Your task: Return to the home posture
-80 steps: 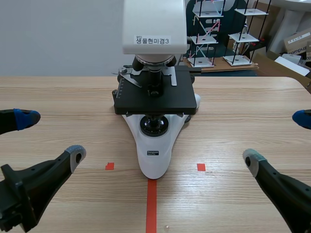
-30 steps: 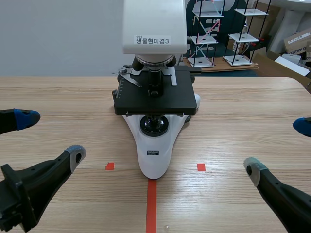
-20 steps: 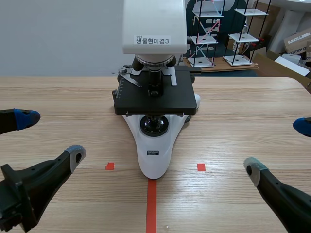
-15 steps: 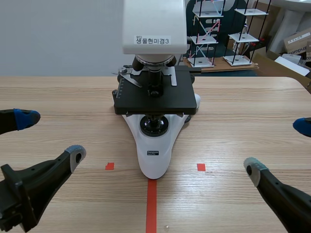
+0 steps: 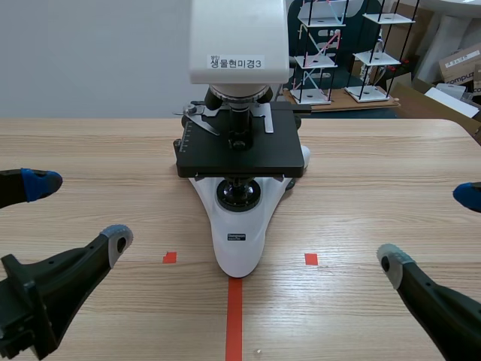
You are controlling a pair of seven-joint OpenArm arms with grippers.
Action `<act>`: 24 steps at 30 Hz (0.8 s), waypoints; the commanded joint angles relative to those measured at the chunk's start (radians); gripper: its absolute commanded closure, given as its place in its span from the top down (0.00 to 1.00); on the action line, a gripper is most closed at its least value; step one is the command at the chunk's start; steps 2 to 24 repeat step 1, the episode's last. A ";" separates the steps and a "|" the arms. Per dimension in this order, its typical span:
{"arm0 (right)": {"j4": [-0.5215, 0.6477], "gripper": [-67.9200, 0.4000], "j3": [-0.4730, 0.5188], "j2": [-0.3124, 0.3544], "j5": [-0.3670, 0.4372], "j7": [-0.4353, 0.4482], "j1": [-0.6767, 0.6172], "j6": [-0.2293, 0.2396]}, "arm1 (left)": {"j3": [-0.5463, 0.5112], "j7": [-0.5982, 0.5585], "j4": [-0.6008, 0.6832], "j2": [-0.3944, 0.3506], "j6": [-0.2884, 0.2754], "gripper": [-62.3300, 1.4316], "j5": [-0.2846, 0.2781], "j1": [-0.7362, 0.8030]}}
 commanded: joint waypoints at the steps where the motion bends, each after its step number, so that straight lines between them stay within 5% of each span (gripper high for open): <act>1: 0.014 1.00 0.002 0.000 0.011 0.015 0.003 0.001 | -0.001 -0.013 0.016 0.005 -0.001 1.00 -0.006 0.000; 24: 0.014 1.00 0.002 0.000 0.011 0.015 0.003 0.001 | -0.001 -0.013 0.016 0.005 -0.001 1.00 -0.006 0.000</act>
